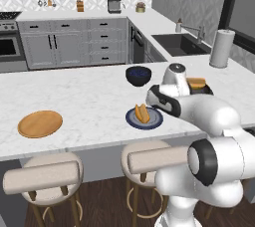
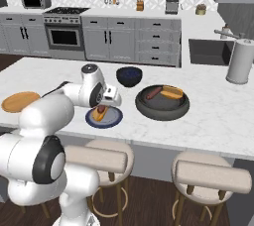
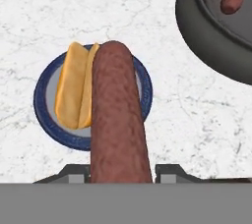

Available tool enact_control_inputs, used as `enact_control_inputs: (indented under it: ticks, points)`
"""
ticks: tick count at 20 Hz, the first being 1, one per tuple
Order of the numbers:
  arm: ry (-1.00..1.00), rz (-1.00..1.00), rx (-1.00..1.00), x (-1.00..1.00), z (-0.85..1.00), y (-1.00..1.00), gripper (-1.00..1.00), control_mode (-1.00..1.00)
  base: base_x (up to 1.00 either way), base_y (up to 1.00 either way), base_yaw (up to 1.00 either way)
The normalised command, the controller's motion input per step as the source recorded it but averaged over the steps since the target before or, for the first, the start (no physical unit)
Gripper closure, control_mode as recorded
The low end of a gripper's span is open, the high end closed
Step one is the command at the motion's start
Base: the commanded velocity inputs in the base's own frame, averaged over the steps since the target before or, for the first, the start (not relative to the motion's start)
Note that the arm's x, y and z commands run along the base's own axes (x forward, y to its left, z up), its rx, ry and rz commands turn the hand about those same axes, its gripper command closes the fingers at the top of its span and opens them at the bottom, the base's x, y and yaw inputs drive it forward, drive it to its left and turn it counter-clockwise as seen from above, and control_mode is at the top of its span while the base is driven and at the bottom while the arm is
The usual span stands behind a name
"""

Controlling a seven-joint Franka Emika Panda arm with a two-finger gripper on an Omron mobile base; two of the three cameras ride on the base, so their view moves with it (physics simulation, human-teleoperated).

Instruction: Place one bun and one sausage from the bowl on each plate.

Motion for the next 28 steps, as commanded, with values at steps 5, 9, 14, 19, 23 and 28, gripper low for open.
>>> enact_control_inputs:
  ticks: [5, 9, 14, 19, 23, 28]
  points:
    - [0.04, 0.01, 0.12, 0.2, -0.4, 0.02, 1.0, -1.0, 0.0, 0.0, 0.0]
    - [0.0, 0.07, 0.02, 0.36, -0.22, 0.02, 1.0, -1.0, 0.0, 0.0, 0.0]
    - [0.0, 0.03, 0.0, 0.14, -0.26, 0.05, 1.0, -1.0, 0.0, 0.0, 0.0]
    - [0.0, 0.0, 0.0, 0.18, -0.3, 0.0, 1.0, -1.0, 0.0, 0.0, 0.0]
    - [0.0, 0.0, 0.0, 0.24, -0.31, 0.02, 1.0, -1.0, 0.0, 0.0, 0.0]
    - [0.0, 0.0, 0.0, 0.2, -0.27, 0.07, 1.0, -1.0, 0.0, 0.0, 0.0]
